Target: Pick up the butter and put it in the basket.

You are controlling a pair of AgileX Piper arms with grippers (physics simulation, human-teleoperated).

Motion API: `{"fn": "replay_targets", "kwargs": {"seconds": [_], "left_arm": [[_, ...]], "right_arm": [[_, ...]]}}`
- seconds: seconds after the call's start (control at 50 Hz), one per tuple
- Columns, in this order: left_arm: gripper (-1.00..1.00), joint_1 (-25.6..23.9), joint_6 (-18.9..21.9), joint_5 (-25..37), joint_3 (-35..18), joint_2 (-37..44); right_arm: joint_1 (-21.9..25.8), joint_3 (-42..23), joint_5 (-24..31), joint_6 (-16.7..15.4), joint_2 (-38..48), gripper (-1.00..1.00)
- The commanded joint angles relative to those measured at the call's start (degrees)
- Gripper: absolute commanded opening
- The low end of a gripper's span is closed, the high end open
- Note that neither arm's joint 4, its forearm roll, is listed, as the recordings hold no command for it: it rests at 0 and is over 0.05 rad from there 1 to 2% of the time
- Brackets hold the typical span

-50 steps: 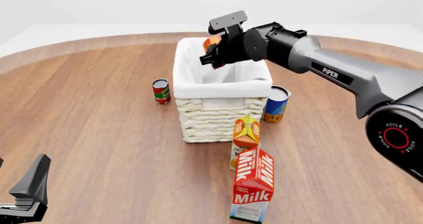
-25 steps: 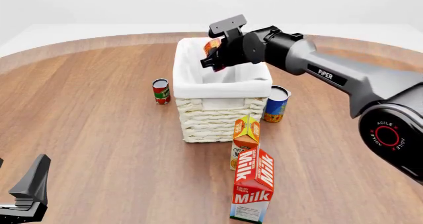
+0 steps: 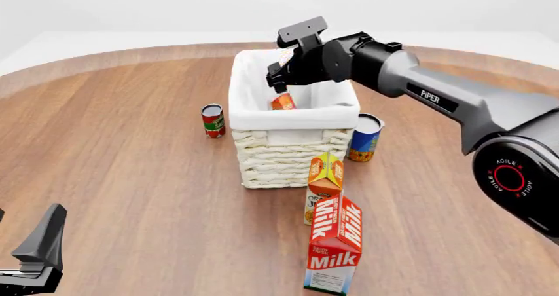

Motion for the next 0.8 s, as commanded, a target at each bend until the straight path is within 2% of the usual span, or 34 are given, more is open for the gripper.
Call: {"fn": "replay_targets", "kwargs": {"seconds": [0.02,0.2,0.24,0.3,0.34,0.36,0.4,0.42,0.52,0.54,0.58,0.62,0.64,0.66,0.72,0.74,0.8], "left_arm": [[1.0,0.0,0.0,0.0,0.0,0.0],[1.0,0.0,0.0,0.0,0.0,0.0],[1.0,0.0,0.0,0.0,0.0,0.0],[1.0,0.0,0.0,0.0,0.0,0.0],[1.0,0.0,0.0,0.0,0.0,0.0],[1.0,0.0,0.0,0.0,0.0,0.0],[1.0,0.0,0.0,0.0,0.0,0.0],[1.0,0.0,0.0,0.0,0.0,0.0],[1.0,0.0,0.0,0.0,0.0,0.0],[1.0,0.0,0.0,0.0,0.0,0.0],[1.0,0.0,0.0,0.0,0.0,0.0],[1.0,0.0,0.0,0.0,0.0,0.0],[1.0,0.0,0.0,0.0,0.0,0.0],[1.0,0.0,0.0,0.0,0.0,0.0],[1.0,0.0,0.0,0.0,0.0,0.0],[1.0,0.0,0.0,0.0,0.0,0.0],[1.0,0.0,0.0,0.0,0.0,0.0]], "right_arm": [[-0.2,-0.3,-0.3,0.0,-0.6,1.0],[-0.3,2.3,-0.8,-0.2,-3.6,1.0],[-0.2,5.2,-1.7,0.4,-6.9,1.0],[1.0,10.5,-3.8,2.1,-12.7,1.0],[1.6,14.7,-5.4,2.0,-16.8,1.0],[2.3,16.9,-6.0,3.4,-18.7,1.0],[2.2,21.2,-7.6,2.1,-22.3,1.0],[2.5,23.0,-8.1,3.0,-24.2,1.0],[3.6,32.2,-11.5,3.4,-33.9,1.0],[3.6,34.9,-12.8,2.5,-36.8,1.0],[4.1,38.0,-13.7,3.4,-40.0,1.0],[4.3,42.5,-15.8,2.9,-44.5,1.0],[4.2,43.9,-16.8,2.3,-46.0,1.0],[3.5,48.1,-18.9,-1.3,-48.2,1.0],[4.6,51.8,-20.8,0.0,-51.3,1.0],[4.9,53.5,-21.3,1.4,-52.6,1.0],[5.1,56.9,-23.2,1.4,-55.0,1.0]]}}
